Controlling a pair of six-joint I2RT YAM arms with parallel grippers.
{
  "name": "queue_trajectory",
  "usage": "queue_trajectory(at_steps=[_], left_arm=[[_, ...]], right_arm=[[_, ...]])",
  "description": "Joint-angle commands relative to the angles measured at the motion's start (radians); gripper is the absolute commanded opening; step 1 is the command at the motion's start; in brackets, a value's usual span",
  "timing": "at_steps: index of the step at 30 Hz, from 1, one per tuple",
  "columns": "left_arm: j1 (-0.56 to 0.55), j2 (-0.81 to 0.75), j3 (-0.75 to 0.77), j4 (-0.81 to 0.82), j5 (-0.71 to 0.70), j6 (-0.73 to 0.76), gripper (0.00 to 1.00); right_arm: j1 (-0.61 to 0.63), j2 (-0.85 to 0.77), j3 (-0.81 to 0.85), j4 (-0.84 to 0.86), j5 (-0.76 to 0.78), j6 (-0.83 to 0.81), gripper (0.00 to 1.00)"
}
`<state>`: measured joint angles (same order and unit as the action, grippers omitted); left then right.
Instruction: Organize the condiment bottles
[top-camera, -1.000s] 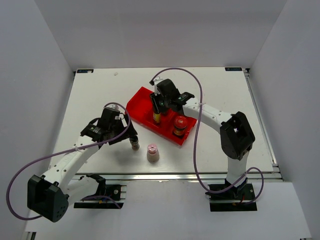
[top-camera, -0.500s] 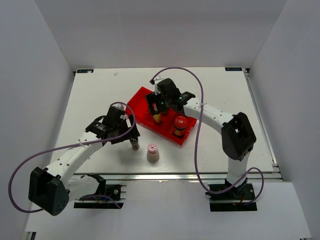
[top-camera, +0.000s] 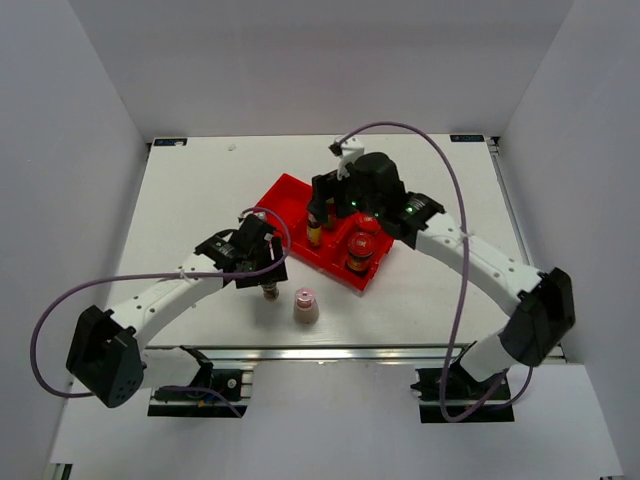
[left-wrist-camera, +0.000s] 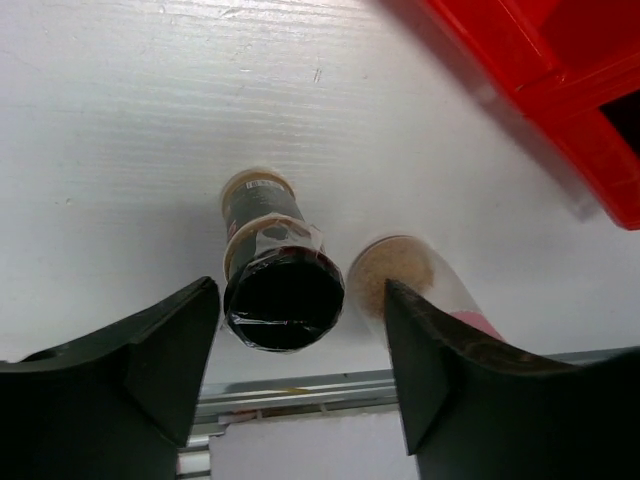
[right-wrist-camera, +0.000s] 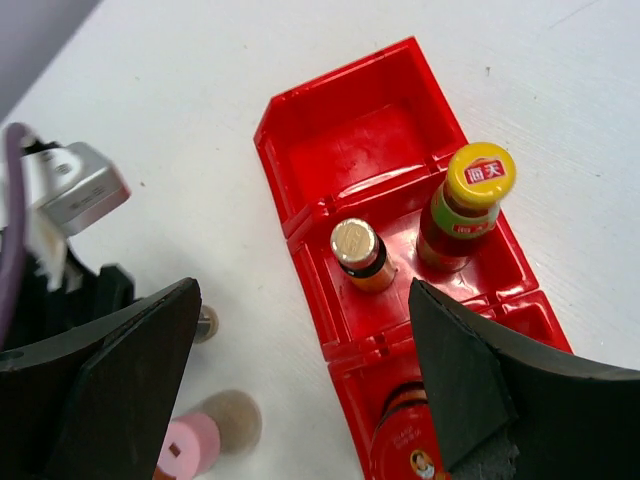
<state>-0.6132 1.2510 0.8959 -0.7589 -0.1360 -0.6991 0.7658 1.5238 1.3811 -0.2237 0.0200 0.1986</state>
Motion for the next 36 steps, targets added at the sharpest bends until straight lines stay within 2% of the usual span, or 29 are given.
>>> queue_trajectory(at_steps=[1,2,6,12,16,19,25,29,36], left_arm=[[-0.02,0.005,0.054,-0.02,-0.059,-0.01,0.75],[-0.025,0.007,0.057,-0.025,-0.062,-0.01,0.66],[-0.033,0.008,0.06,-0.04,-0.088,-0.017,0.54],[-0.034,0.031,0.063,-0.072,-0.125,-0.016,0.5],[-0.034,0.031,0.081,-0.073,-0.123,-0.01,0.38],[-0.034,0.025,0.133,-0.056,-0.129,0.013,0.35],[-0.034,0.123,0.368,-0.088,-0.238,0.059,0.34],[-0.028,0.263,0.561,-0.141,-0.333,0.084,0.34],[0.061,0.503,0.836,-0.166,-0.284,0.167,0.34]], right_arm=[[-0.005,-0.102,-0.092,0.072,0.018,0.035,0.89],[-0.005,-0.12,-0.109,0.073,0.047,0.039,0.89],[-0.005,-0.217,-0.189,0.08,0.095,0.05,0.89],[-0.005,-0.289,-0.249,0.066,0.126,0.056,0.89],[-0.005,-0.324,-0.274,0.058,0.143,0.058,0.89],[-0.005,-0.349,-0.289,0.049,0.153,0.059,0.89],[-0.005,-0.383,-0.31,0.047,0.198,0.053,0.89],[-0.005,-0.383,-0.306,0.032,0.219,0.042,0.89],[-0.011,-0.392,-0.31,0.029,0.245,0.032,0.89]])
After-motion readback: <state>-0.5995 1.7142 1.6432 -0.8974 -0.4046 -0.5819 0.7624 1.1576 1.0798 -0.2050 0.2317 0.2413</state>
